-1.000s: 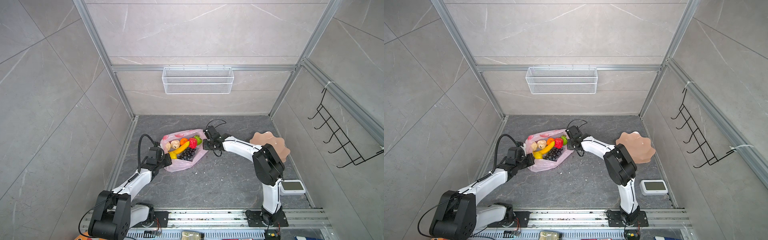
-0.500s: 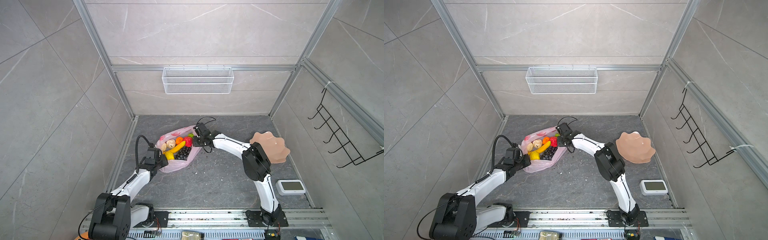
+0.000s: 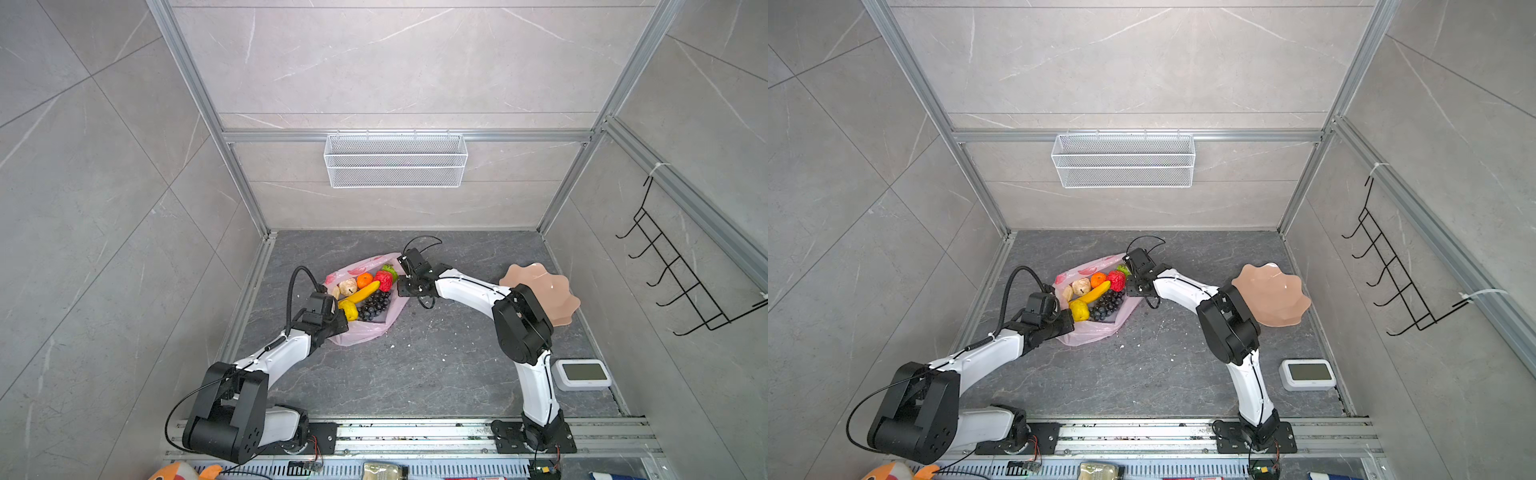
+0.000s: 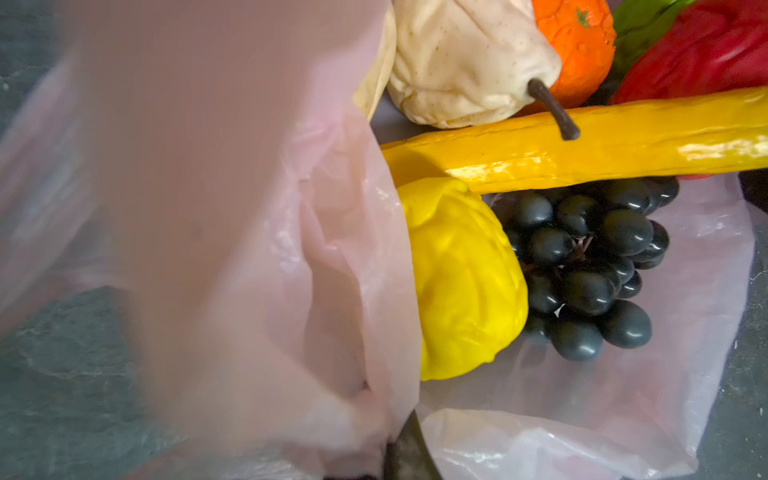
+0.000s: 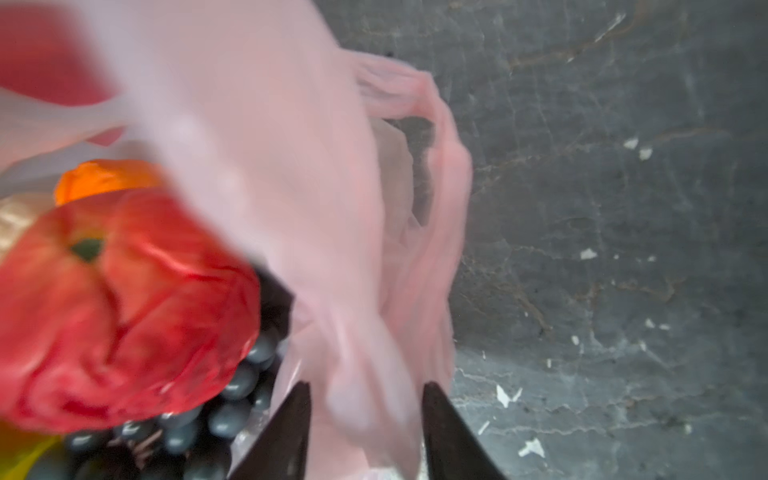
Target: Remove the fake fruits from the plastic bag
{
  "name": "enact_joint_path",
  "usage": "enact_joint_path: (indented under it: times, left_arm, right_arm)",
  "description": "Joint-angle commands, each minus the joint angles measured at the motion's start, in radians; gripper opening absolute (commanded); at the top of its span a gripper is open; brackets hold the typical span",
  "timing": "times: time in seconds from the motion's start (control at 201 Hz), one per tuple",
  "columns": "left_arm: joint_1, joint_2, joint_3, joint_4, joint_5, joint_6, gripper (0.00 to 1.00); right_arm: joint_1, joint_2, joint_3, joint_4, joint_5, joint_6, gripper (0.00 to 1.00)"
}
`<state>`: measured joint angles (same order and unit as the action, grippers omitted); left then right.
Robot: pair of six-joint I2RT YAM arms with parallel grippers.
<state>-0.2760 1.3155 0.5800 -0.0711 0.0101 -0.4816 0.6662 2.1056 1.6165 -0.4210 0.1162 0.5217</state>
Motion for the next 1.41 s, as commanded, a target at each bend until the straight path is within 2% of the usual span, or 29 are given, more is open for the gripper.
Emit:
enact_joint_path:
  times: [0.0, 0.154, 0.378, 0.563, 0.742, 0.881, 1.051, 1.255, 1.404]
  left_arm:
    - [-0.011, 0.006, 0.03, 0.007, 0.008, 0.02, 0.0]
    - [-0.023, 0.012, 0.035, 0.007, 0.007, 0.017, 0.0]
    - [-0.032, 0.009, 0.036, -0.001, 0.008, 0.007, 0.0]
    - [-0.034, 0.001, 0.031, -0.013, 0.007, -0.012, 0.0]
    - [-0.034, 0.012, 0.035, -0.028, 0.006, -0.032, 0.0]
    - [-0.037, -0.007, 0.036, -0.055, -0.018, -0.035, 0.0]
    - [-0.038, -0.026, 0.029, -0.065, -0.019, -0.037, 0.0]
    - [-0.037, -0.018, 0.034, -0.065, -0.01, -0.038, 0.0]
    - [-0.037, -0.015, 0.035, -0.067, -0.012, -0.036, 0.0]
  right_arm:
    - [0.004, -0.103, -0.042, -0.005, 0.005, -0.011, 0.61]
    - [-0.012, -0.235, -0.142, 0.001, -0.025, 0.002, 0.71]
    - [-0.101, -0.495, -0.406, 0.019, -0.056, 0.072, 0.73]
    - [-0.333, -0.768, -0.656, -0.001, -0.127, 0.168, 0.73]
    - [-0.558, -0.934, -0.775, -0.058, -0.147, 0.219, 0.73]
    - [-0.752, -0.972, -0.861, -0.055, -0.232, 0.284, 0.7]
    - [-0.908, -0.993, -0.889, -0.071, -0.258, 0.302, 0.68]
    - [-1.036, -0.955, -0.924, -0.045, -0.323, 0.33, 0.68]
    - [-1.082, -0.899, -0.956, 0.022, -0.376, 0.37, 0.66]
